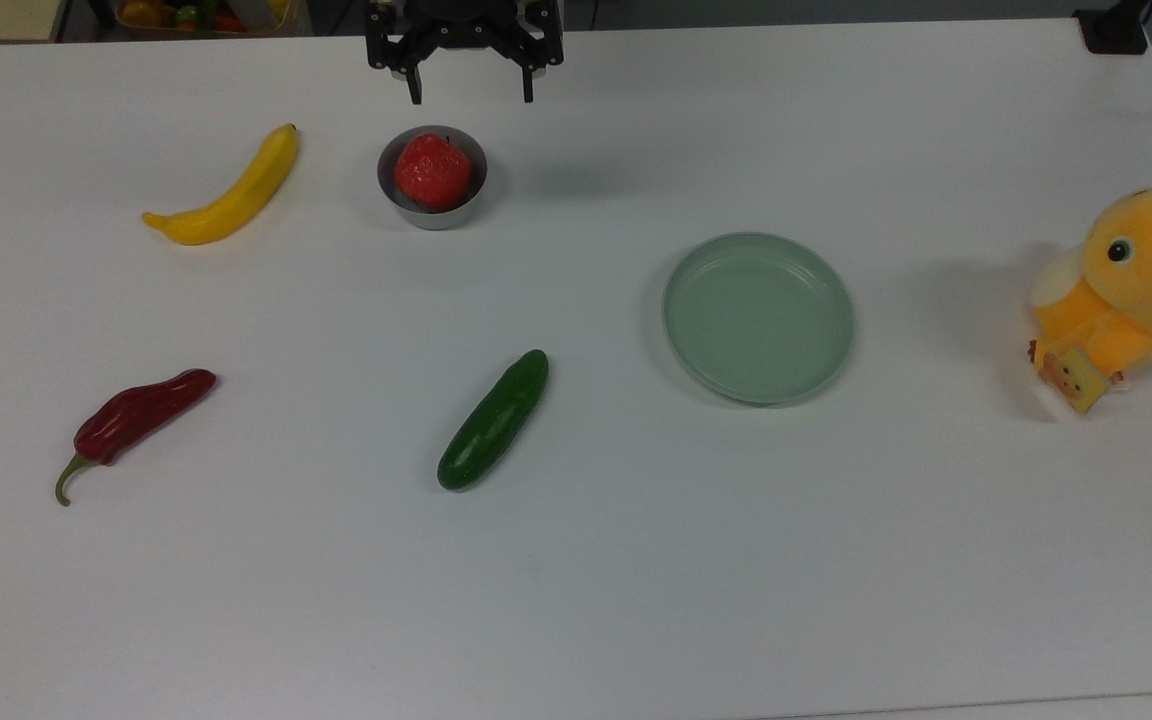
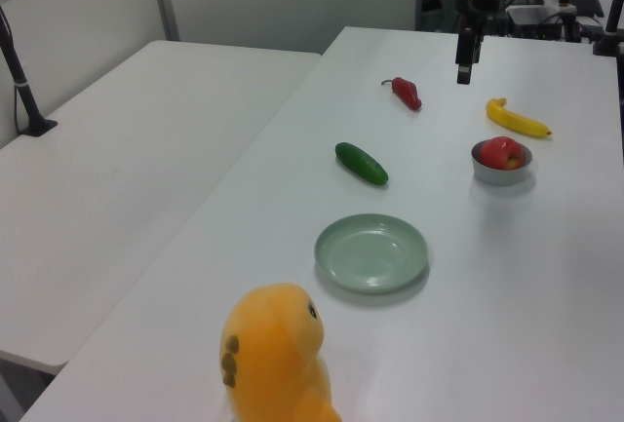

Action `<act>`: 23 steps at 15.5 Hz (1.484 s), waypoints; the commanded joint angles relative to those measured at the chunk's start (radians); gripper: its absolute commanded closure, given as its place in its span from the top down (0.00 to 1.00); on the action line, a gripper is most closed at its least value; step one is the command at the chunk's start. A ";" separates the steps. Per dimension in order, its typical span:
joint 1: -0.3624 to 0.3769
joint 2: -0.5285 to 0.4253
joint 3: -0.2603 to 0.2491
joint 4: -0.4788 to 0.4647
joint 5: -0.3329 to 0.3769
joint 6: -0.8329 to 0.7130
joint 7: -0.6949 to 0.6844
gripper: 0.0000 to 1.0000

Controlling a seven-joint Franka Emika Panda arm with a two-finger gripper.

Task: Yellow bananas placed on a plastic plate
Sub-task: 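Move the open gripper over to the yellow banana and lower it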

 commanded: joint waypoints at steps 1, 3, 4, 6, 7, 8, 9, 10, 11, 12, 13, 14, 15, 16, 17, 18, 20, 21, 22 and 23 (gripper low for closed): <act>0.004 0.002 -0.017 -0.013 0.003 -0.009 0.053 1.00; 0.004 -0.004 -0.056 -0.030 0.003 -0.010 0.054 1.00; 0.003 -0.004 -0.079 -0.037 0.003 -0.015 0.056 1.00; 0.001 -0.006 -0.122 -0.063 0.003 -0.009 0.056 1.00; 0.001 -0.006 -0.149 -0.071 0.003 -0.004 0.057 1.00; 0.001 -0.006 -0.178 -0.076 0.001 -0.003 0.060 1.00; 0.001 -0.007 -0.207 -0.085 -0.005 -0.004 0.059 1.00; 0.001 -0.012 -0.250 -0.097 -0.013 -0.003 0.050 1.00; 0.001 -0.013 -0.275 -0.105 -0.014 0.000 0.045 1.00; 0.001 -0.013 -0.303 -0.109 -0.020 0.012 0.038 1.00; 0.000 -0.013 -0.326 -0.128 -0.030 0.048 0.033 1.00; -0.006 -0.015 -0.343 -0.155 -0.039 0.098 0.033 1.00; -0.011 -0.013 -0.353 -0.184 -0.045 0.152 0.034 1.00; -0.011 -0.013 -0.387 -0.229 -0.045 0.227 0.037 1.00; -0.011 -0.013 -0.401 -0.253 -0.045 0.262 0.037 1.00; -0.011 -0.007 -0.412 -0.275 -0.045 0.288 0.037 1.00; -0.010 0.013 -0.430 -0.295 -0.045 0.319 0.031 1.00; -0.011 0.028 -0.430 -0.298 -0.045 0.338 0.033 1.00; -0.011 0.054 -0.430 -0.298 -0.045 0.353 0.031 1.00; -0.017 0.078 -0.430 -0.295 -0.045 0.358 0.031 1.00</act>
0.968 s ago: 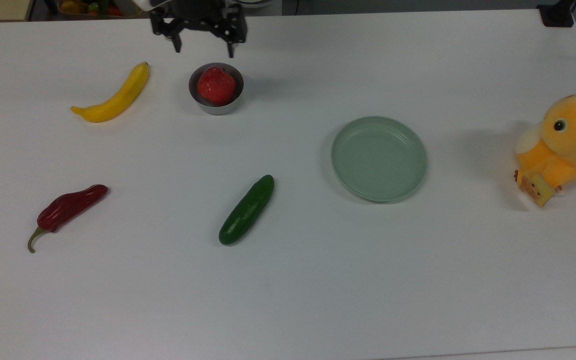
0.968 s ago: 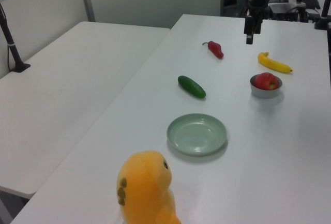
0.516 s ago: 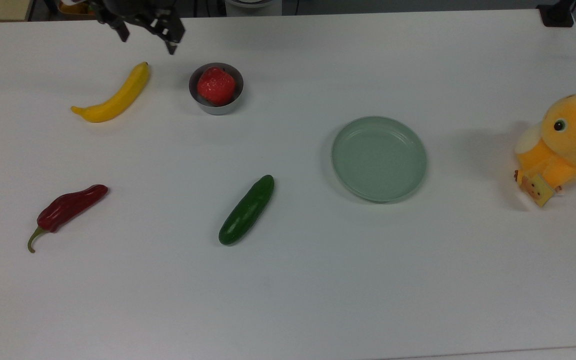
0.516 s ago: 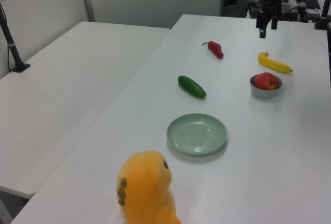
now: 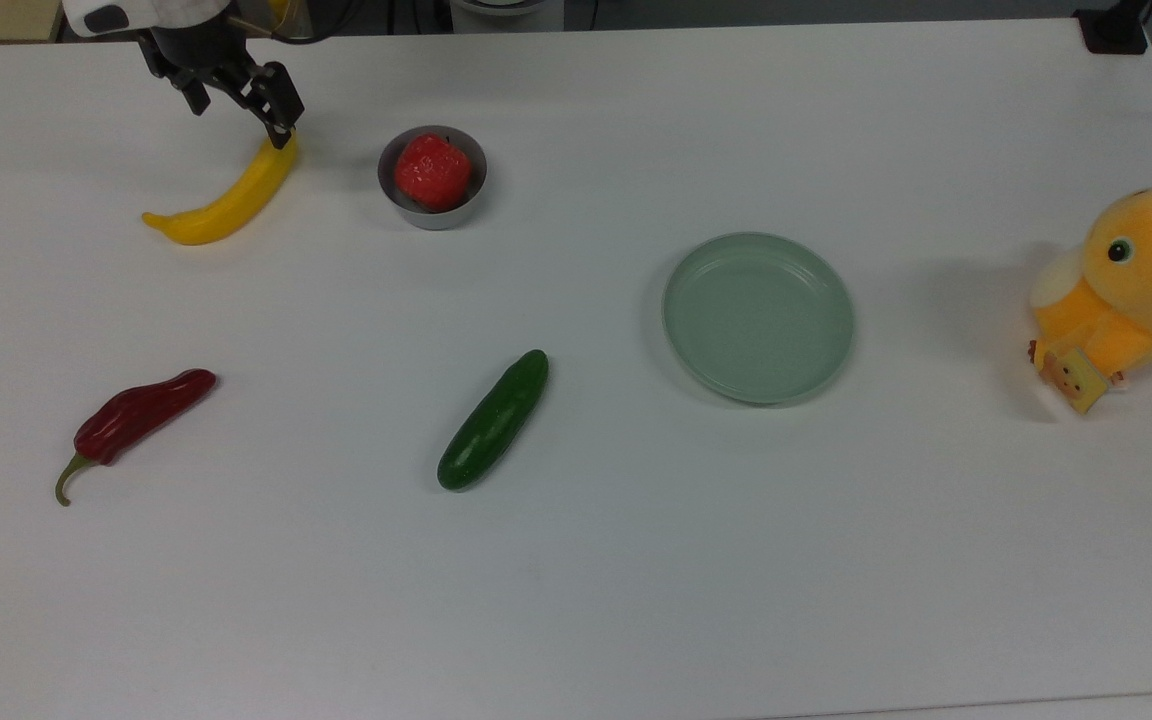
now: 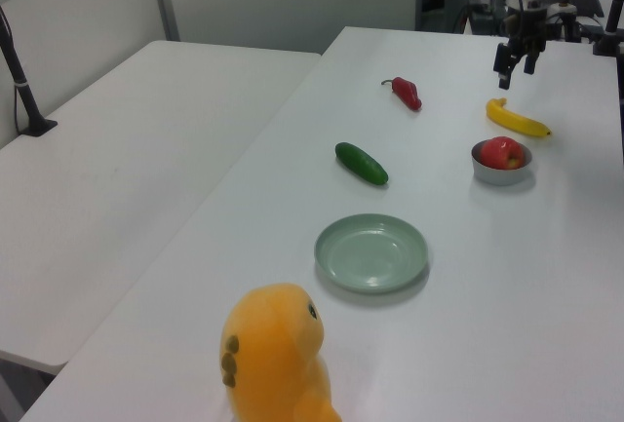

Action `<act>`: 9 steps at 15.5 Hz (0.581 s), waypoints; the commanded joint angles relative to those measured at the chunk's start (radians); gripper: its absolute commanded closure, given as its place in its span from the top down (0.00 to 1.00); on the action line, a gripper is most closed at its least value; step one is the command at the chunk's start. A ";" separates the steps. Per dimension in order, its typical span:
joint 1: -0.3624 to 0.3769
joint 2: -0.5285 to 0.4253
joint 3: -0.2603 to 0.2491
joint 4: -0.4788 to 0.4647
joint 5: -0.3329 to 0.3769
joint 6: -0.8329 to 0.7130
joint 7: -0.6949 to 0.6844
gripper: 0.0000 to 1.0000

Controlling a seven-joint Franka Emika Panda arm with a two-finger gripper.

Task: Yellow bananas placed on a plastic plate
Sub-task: 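Close the gripper on the yellow banana and lift it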

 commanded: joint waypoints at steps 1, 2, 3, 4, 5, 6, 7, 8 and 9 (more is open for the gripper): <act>-0.004 0.084 -0.008 -0.008 -0.011 0.062 -0.003 1.00; -0.007 0.095 -0.008 -0.010 -0.011 0.085 -0.003 1.00; -0.011 0.116 -0.008 -0.008 -0.009 0.087 -0.003 1.00; -0.014 0.139 -0.008 -0.008 -0.009 0.090 -0.003 1.00; -0.020 0.164 -0.007 -0.007 -0.009 0.101 -0.003 1.00; -0.023 0.179 -0.007 -0.007 -0.008 0.125 -0.003 1.00; -0.023 0.197 -0.007 -0.007 -0.006 0.132 -0.001 1.00; -0.023 0.222 -0.003 -0.001 -0.005 0.132 -0.001 1.00; -0.023 0.237 0.001 0.007 -0.002 0.132 0.000 1.00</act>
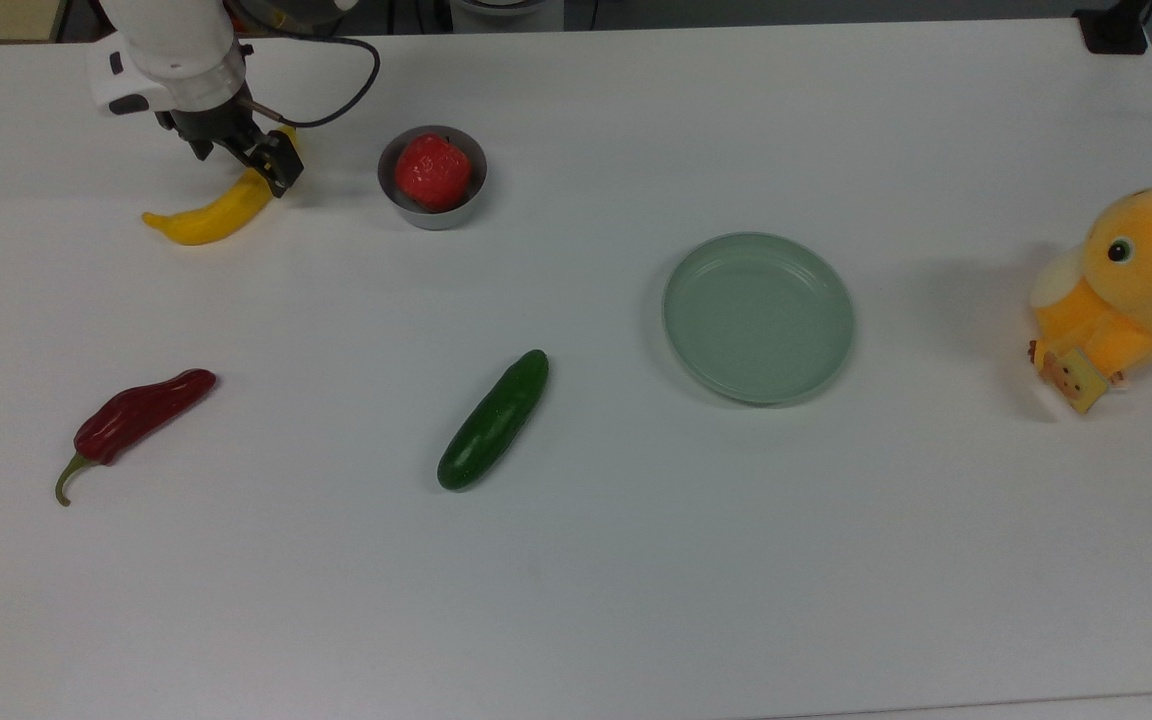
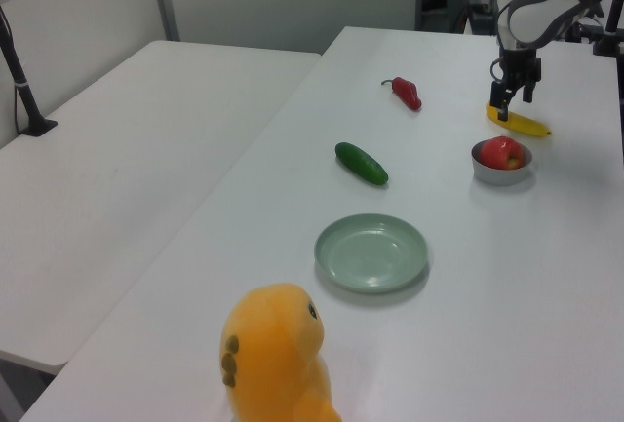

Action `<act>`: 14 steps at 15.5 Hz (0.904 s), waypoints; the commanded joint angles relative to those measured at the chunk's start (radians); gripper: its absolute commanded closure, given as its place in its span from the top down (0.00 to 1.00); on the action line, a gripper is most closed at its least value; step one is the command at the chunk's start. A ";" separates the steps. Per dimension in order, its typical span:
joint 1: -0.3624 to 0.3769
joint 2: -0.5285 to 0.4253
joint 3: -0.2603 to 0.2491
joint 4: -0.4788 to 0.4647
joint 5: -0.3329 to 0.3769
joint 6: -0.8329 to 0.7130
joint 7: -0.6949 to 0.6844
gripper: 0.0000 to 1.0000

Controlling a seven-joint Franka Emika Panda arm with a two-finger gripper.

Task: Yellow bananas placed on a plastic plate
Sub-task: 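Close the gripper on the yellow banana and lift it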

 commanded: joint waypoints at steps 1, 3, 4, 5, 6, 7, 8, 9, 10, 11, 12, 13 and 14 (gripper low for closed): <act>0.002 0.060 0.006 0.018 -0.002 0.024 0.003 1.00; 0.002 0.065 0.011 0.022 0.000 0.025 0.000 0.45; 0.002 0.065 0.012 0.027 0.002 0.028 0.000 0.21; 0.002 0.065 0.012 0.027 0.005 0.044 0.000 0.06; 0.002 0.065 0.012 0.027 0.006 0.054 0.000 0.04; 0.002 0.064 0.012 0.027 0.006 0.056 0.000 0.04; 0.002 0.064 0.012 0.027 0.006 0.056 0.000 0.04; 0.002 0.064 0.012 0.027 0.006 0.058 0.000 0.04; 0.002 0.064 0.012 0.027 0.006 0.058 0.000 0.04; 0.002 0.062 0.012 0.027 0.006 0.058 0.000 0.04; 0.000 0.062 0.014 0.030 0.006 0.058 0.000 0.04; -0.001 0.062 0.015 0.036 0.006 0.056 0.002 0.04; -0.003 0.060 0.015 0.039 0.006 0.056 0.002 0.04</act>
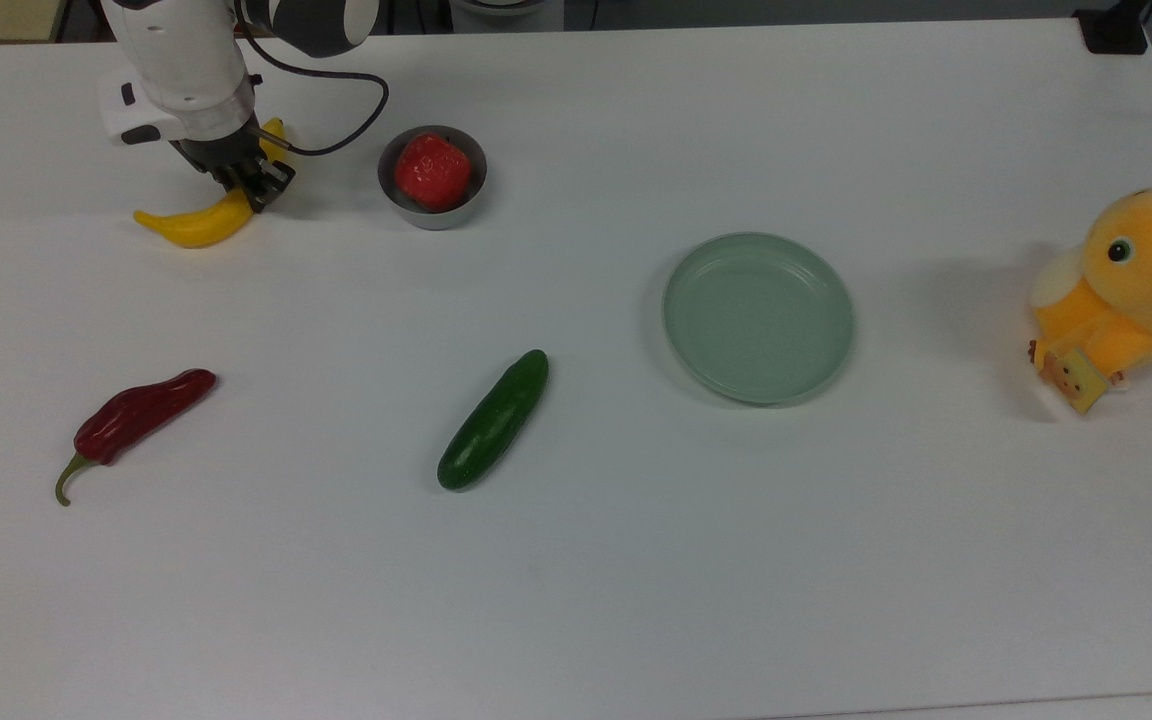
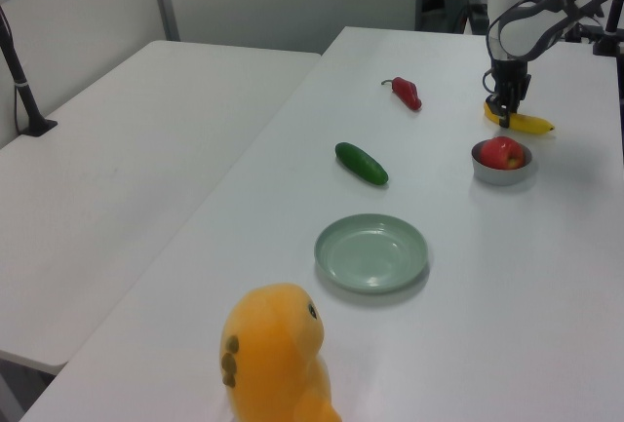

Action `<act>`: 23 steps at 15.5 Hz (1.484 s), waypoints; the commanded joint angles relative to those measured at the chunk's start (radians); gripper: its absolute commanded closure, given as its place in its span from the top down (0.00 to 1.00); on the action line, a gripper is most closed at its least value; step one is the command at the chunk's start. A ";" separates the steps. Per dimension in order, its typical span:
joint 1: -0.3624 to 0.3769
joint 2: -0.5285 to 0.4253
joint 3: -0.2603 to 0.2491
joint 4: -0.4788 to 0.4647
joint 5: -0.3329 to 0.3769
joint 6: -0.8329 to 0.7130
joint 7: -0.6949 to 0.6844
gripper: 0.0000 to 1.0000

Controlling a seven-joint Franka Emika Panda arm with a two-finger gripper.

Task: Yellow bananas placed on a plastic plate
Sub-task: 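Close the gripper on the yellow banana and lift it, then carry the held banana over to the pale green plate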

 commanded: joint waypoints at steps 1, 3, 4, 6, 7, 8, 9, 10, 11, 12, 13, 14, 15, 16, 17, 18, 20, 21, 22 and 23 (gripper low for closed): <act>-0.004 -0.001 0.008 0.014 0.005 0.018 0.002 0.04; -0.004 -0.004 0.009 0.021 0.005 0.018 0.002 0.04; -0.004 -0.003 0.009 0.035 0.005 0.015 0.003 0.04; -0.005 -0.006 0.011 0.055 0.016 0.011 0.006 0.04; -0.005 -0.007 0.011 0.063 0.024 0.011 0.006 0.05; -0.004 -0.009 0.012 0.064 0.033 0.011 0.006 0.05; -0.005 -0.010 0.021 0.067 0.041 0.011 0.009 0.05; -0.004 -0.010 0.035 0.090 0.050 0.006 0.011 0.05; -0.004 -0.010 0.047 0.110 0.057 -0.008 0.014 0.05; -0.004 -0.012 0.060 0.136 0.071 -0.032 0.017 0.05; -0.002 -0.012 0.080 0.168 0.093 -0.058 0.029 0.05; -0.004 -0.012 0.103 0.196 0.108 -0.080 0.046 0.05; -0.004 -0.012 0.127 0.222 0.116 -0.095 0.061 0.06; -0.004 -0.012 0.153 0.242 0.116 -0.110 0.083 0.06; -0.002 -0.013 0.176 0.265 0.117 -0.124 0.103 0.06; -0.001 -0.012 0.193 0.282 0.123 -0.126 0.123 0.06; 0.001 -0.012 0.254 0.325 0.151 -0.126 0.157 0.06; 0.004 -0.010 0.291 0.346 0.168 -0.126 0.179 0.06; 0.009 -0.007 0.317 0.351 0.171 -0.124 0.193 0.07; 0.010 -0.003 0.345 0.357 0.173 -0.123 0.210 0.07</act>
